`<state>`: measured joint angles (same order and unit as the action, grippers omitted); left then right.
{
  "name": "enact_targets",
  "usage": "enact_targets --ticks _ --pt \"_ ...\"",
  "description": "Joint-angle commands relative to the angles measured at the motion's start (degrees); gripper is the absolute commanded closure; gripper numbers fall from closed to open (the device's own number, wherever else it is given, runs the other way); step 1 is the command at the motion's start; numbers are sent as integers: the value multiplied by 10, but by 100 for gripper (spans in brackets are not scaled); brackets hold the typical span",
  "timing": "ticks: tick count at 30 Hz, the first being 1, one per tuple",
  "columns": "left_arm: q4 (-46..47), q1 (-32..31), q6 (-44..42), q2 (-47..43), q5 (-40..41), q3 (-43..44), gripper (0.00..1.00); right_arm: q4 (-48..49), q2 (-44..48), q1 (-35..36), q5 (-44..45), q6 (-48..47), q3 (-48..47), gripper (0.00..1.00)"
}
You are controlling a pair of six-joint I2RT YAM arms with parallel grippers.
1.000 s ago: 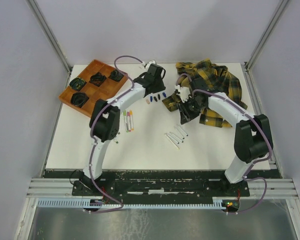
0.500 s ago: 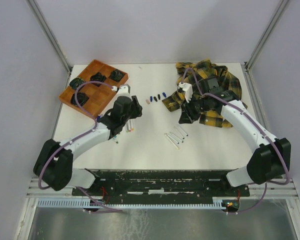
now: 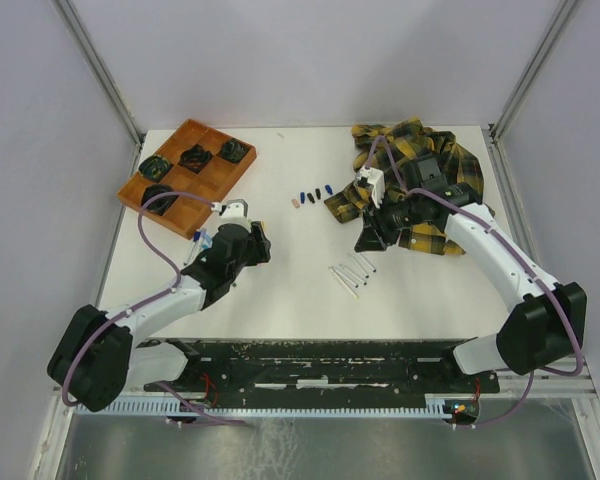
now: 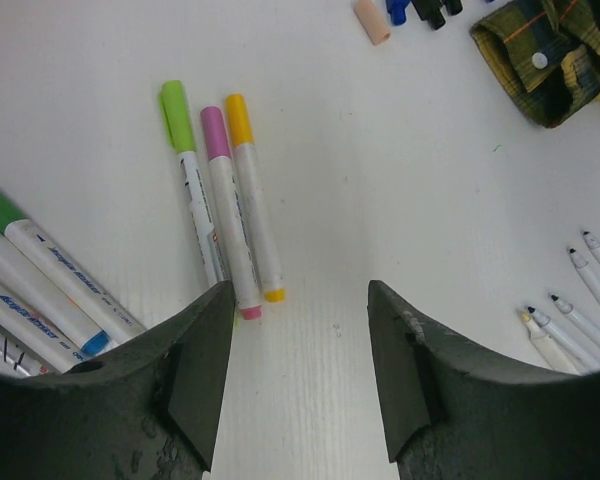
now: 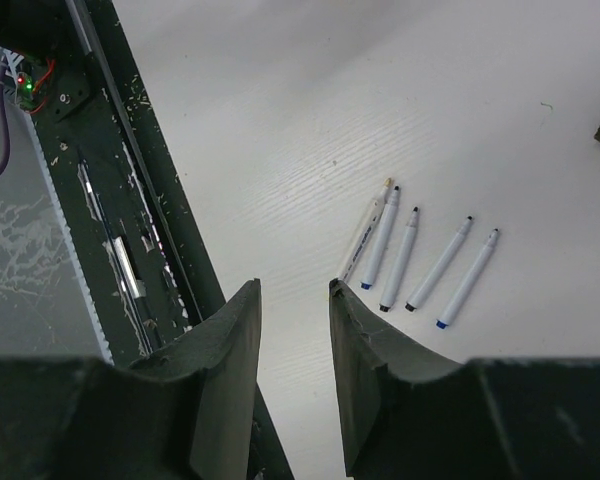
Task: Open the pen caps
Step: Pick up the pen from the center of the board.
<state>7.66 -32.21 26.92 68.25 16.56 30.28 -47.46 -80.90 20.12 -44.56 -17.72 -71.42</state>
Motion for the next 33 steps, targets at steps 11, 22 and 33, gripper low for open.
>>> enact_targets --ticks 11,22,33 --pt "-58 3 -47 137 18 126 46 4 -11 -1 -25 -7 -5 59" --pt "-132 3 -61 259 58 225 64 2 -10 -1 -24 -7 -6 59" --pt "-144 2 -61 300 71 242 64 0 -10 -1 -25 -8 -7 59"
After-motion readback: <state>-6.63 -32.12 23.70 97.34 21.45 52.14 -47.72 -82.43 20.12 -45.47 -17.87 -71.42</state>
